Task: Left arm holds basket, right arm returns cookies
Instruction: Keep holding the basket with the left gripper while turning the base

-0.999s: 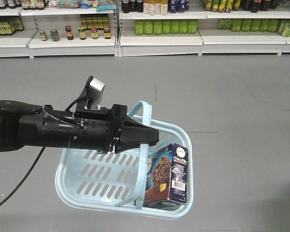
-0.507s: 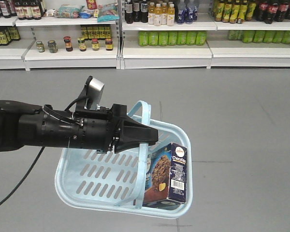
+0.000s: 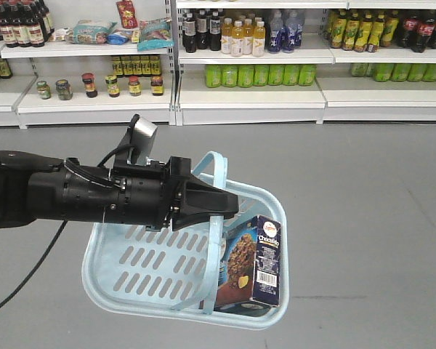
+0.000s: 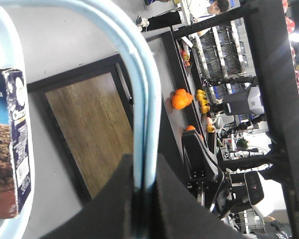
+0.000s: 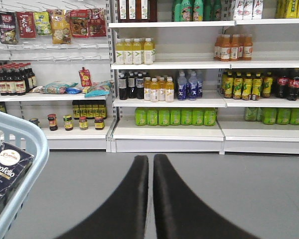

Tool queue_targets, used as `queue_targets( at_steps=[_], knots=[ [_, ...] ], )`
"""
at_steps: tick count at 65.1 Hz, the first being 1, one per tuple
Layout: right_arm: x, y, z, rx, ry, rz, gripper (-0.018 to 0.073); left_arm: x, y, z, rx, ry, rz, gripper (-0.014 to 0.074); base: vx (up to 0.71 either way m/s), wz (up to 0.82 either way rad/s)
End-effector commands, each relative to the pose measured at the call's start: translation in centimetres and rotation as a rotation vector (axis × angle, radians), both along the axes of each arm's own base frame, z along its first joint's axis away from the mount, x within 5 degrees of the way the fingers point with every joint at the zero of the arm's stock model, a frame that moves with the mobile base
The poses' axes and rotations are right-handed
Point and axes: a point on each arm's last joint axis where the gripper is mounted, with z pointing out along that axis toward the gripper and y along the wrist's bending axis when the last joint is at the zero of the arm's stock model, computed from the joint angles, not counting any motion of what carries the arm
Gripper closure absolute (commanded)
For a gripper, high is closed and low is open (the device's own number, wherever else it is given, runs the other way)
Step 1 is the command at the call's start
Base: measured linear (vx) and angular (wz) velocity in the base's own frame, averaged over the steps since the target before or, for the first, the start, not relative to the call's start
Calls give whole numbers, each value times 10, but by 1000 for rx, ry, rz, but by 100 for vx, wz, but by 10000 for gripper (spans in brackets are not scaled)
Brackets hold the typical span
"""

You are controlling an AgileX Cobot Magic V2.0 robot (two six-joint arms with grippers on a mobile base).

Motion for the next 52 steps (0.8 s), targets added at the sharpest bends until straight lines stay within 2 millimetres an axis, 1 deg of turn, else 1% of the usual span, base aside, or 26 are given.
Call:
queue_targets(
  at_steps=[1,28,52],
  knots=[
    [0,0,2,2,-69,0,570,-3,0,36,-162,-44,13,602,47,-7],
    [0,0,1,2,-68,0,570,-3,0,36,-162,-44,13,602,48,-6],
    [0,0,1,2,-68,0,570,-3,0,36,-162,-44,14,602,49,4]
  ],
)
